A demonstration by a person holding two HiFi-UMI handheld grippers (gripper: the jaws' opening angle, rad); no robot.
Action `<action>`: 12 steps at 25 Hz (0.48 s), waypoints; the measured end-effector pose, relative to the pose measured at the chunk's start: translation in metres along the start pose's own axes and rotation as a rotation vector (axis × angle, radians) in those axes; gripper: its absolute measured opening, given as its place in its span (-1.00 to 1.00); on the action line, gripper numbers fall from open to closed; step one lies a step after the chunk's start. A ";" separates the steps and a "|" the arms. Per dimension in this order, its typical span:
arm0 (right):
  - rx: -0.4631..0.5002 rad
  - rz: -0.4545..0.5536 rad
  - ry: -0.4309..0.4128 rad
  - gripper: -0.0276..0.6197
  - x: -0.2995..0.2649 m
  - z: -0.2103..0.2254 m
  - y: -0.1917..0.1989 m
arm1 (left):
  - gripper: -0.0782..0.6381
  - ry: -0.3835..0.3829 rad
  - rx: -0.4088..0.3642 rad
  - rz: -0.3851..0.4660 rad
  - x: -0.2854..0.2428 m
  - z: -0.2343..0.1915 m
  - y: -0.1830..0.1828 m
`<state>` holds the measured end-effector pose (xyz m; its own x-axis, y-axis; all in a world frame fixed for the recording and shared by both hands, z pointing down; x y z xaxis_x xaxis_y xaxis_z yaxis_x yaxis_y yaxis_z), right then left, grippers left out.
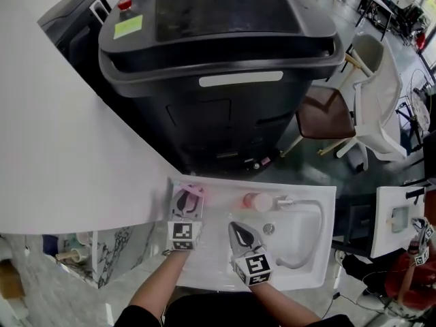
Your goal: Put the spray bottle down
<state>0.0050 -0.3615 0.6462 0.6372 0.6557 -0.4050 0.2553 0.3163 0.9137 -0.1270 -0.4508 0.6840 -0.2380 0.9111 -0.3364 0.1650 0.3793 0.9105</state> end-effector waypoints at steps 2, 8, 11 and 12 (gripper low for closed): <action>0.003 -0.010 -0.001 -0.92 0.002 0.000 0.005 | -0.34 0.017 -0.038 0.019 -0.001 0.003 0.003; 0.018 -0.024 -0.013 -0.92 0.002 -0.002 0.010 | -0.34 0.027 -0.075 0.004 0.006 0.013 0.007; 0.015 0.008 0.001 -0.92 0.003 -0.002 0.003 | -0.33 0.028 -0.105 -0.028 0.009 0.015 0.011; 0.015 0.016 0.003 -0.92 0.003 -0.001 0.001 | -0.29 0.031 -0.114 -0.034 0.008 0.016 0.012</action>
<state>0.0066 -0.3581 0.6459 0.6391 0.6628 -0.3902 0.2556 0.2954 0.9205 -0.1113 -0.4362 0.6882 -0.2710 0.8919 -0.3621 0.0463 0.3878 0.9206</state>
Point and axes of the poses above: the fingertips, and each gripper's own axes: x backward along the fingers, z to its right, y out of its underside, the point moved 1 cm from there along x, backward along the fingers, and after that the axes turned 14 degrees about x, right-handed, at the moved point
